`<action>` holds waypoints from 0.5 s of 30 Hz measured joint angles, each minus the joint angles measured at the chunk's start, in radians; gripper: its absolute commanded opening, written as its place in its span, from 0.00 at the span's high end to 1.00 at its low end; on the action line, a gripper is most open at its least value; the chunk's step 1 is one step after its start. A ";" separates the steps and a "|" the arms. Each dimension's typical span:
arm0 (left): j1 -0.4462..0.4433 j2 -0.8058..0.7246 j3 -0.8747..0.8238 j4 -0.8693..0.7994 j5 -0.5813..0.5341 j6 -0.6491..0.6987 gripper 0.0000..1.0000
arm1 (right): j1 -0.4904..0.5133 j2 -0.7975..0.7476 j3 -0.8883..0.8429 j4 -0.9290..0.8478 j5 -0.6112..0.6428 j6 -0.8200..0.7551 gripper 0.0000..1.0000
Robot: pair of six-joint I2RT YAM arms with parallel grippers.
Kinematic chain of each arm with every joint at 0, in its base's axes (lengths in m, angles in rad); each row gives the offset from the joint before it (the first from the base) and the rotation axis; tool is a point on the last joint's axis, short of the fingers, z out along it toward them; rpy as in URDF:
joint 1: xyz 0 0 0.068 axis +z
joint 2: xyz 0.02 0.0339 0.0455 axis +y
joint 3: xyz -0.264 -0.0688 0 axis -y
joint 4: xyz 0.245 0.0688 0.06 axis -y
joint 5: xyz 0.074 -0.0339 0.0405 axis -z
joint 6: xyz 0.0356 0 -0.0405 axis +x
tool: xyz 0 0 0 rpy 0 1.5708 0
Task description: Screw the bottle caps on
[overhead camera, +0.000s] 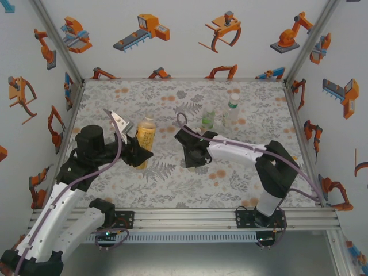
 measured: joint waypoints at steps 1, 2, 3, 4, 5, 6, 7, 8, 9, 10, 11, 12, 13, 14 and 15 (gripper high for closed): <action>-0.003 0.005 0.000 -0.003 0.006 0.012 1.00 | 0.000 -0.034 -0.007 0.006 -0.007 -0.010 0.93; -0.010 0.011 0.000 -0.008 0.014 0.029 1.00 | 0.000 -0.070 -0.016 0.015 -0.014 -0.022 0.95; -0.020 0.019 0.000 -0.016 0.021 0.048 1.00 | 0.000 -0.112 -0.028 0.028 -0.018 -0.036 0.96; -0.030 0.025 0.001 -0.023 0.025 0.064 1.00 | 0.000 -0.151 -0.039 0.039 -0.023 -0.051 0.97; -0.044 0.033 0.003 -0.032 0.028 0.083 1.00 | 0.000 -0.194 -0.052 0.050 -0.026 -0.069 0.98; -0.063 0.043 0.006 -0.043 0.030 0.104 1.00 | 0.000 -0.239 -0.068 0.063 -0.031 -0.089 0.99; -0.082 0.051 0.008 -0.052 0.032 0.124 1.00 | 0.000 -0.275 -0.080 0.075 -0.035 -0.108 1.00; -0.108 0.061 0.011 -0.062 0.032 0.148 1.00 | 0.000 -0.323 -0.100 0.093 -0.043 -0.135 1.00; -0.135 0.073 0.016 -0.074 0.032 0.172 1.00 | -0.001 -0.374 -0.126 0.118 -0.050 -0.166 1.00; -0.157 0.084 0.020 -0.084 0.032 0.192 1.00 | -0.001 -0.417 -0.145 0.134 -0.055 -0.190 1.00; -0.182 0.096 0.024 -0.093 0.032 0.211 1.00 | -0.001 -0.472 -0.174 0.159 -0.064 -0.224 1.00; -0.207 0.108 0.029 -0.104 0.028 0.233 1.00 | -0.001 -0.529 -0.201 0.184 -0.072 -0.257 1.00; -0.225 0.117 0.031 -0.111 0.023 0.248 1.00 | -0.001 -0.575 -0.223 0.203 -0.079 -0.285 1.00; -0.246 0.127 0.034 -0.117 0.017 0.266 1.00 | -0.001 -0.630 -0.247 0.223 -0.090 -0.318 1.00; -0.265 0.135 0.035 -0.122 0.010 0.282 1.00 | -0.001 -0.679 -0.266 0.241 -0.103 -0.349 1.00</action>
